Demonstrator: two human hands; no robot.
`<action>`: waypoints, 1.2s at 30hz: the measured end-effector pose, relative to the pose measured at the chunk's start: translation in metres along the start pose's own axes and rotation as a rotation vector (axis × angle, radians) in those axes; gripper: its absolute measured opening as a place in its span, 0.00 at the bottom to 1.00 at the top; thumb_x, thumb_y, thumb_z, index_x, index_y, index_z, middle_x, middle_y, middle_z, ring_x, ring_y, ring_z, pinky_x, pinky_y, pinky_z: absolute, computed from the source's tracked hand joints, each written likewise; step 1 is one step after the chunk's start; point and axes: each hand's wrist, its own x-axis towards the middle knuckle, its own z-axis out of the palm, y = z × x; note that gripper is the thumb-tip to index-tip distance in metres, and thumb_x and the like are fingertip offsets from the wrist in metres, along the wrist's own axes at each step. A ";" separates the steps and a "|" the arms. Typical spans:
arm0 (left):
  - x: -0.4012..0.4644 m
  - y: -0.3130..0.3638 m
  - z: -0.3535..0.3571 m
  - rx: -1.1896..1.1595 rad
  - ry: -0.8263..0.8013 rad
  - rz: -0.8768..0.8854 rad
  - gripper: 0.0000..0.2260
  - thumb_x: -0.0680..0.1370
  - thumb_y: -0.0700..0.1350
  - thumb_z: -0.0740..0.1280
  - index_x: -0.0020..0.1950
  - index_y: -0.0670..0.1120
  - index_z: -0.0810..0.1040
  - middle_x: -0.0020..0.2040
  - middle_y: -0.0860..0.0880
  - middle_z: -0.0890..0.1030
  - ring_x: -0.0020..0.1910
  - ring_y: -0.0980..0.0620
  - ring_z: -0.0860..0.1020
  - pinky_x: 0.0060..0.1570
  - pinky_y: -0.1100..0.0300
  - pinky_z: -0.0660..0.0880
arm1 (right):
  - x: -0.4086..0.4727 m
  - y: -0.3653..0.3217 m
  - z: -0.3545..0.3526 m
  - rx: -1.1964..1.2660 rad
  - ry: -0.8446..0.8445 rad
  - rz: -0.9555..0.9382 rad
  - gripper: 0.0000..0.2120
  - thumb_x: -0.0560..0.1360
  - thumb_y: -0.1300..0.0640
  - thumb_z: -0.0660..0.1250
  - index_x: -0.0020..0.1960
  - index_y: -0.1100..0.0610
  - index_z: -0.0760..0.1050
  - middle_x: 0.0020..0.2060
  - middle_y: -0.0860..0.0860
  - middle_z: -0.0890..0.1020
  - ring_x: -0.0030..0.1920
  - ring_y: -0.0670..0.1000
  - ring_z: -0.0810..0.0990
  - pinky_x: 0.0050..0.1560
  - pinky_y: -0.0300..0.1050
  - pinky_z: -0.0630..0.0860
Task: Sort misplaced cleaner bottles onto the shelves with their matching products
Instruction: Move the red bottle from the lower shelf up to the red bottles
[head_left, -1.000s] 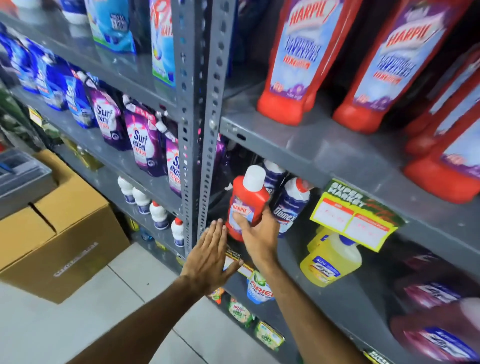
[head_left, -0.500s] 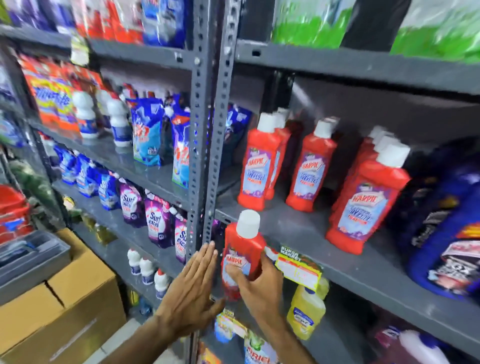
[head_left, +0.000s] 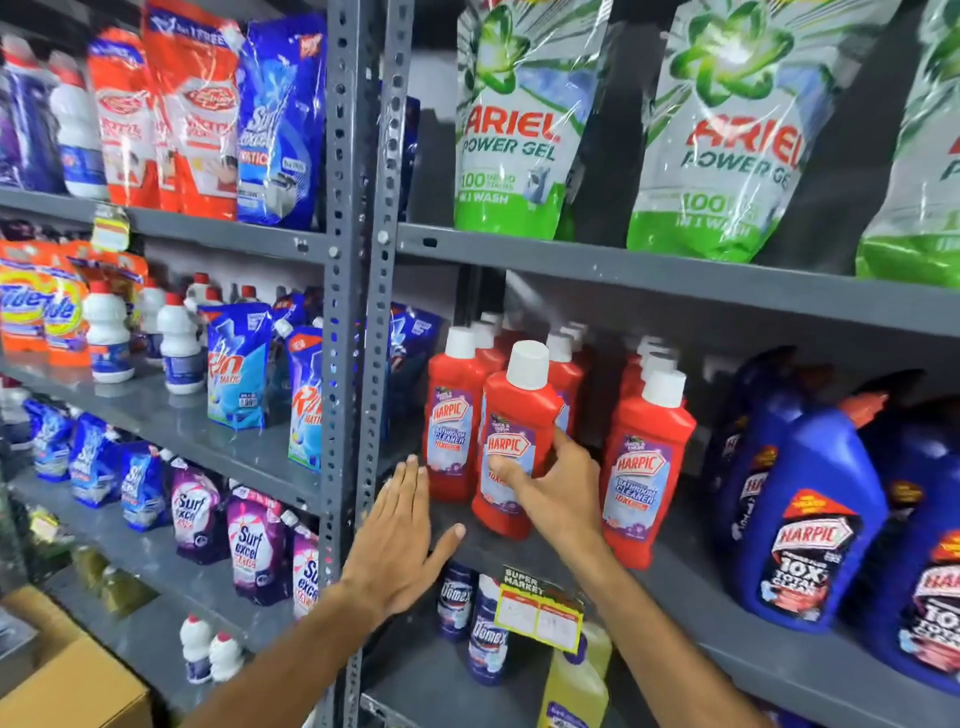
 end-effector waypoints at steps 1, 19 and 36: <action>0.002 0.002 0.004 -0.002 -0.018 -0.034 0.45 0.81 0.72 0.41 0.83 0.38 0.37 0.85 0.41 0.38 0.85 0.46 0.39 0.82 0.54 0.38 | 0.006 0.004 0.000 -0.007 -0.001 0.011 0.23 0.65 0.47 0.84 0.57 0.51 0.84 0.48 0.44 0.90 0.49 0.44 0.88 0.56 0.51 0.86; 0.009 0.001 0.024 0.135 -0.128 -0.127 0.55 0.72 0.76 0.25 0.84 0.38 0.49 0.86 0.40 0.55 0.85 0.44 0.53 0.84 0.50 0.47 | 0.038 0.043 0.016 0.001 -0.011 0.121 0.32 0.67 0.46 0.84 0.67 0.52 0.80 0.57 0.49 0.88 0.54 0.48 0.88 0.59 0.53 0.85; 0.010 -0.001 0.031 0.185 -0.102 -0.124 0.55 0.73 0.75 0.25 0.84 0.38 0.52 0.85 0.39 0.58 0.84 0.44 0.56 0.84 0.48 0.52 | -0.001 0.086 0.015 -0.043 -0.151 0.227 0.29 0.69 0.57 0.84 0.68 0.54 0.79 0.61 0.50 0.87 0.58 0.48 0.86 0.62 0.49 0.83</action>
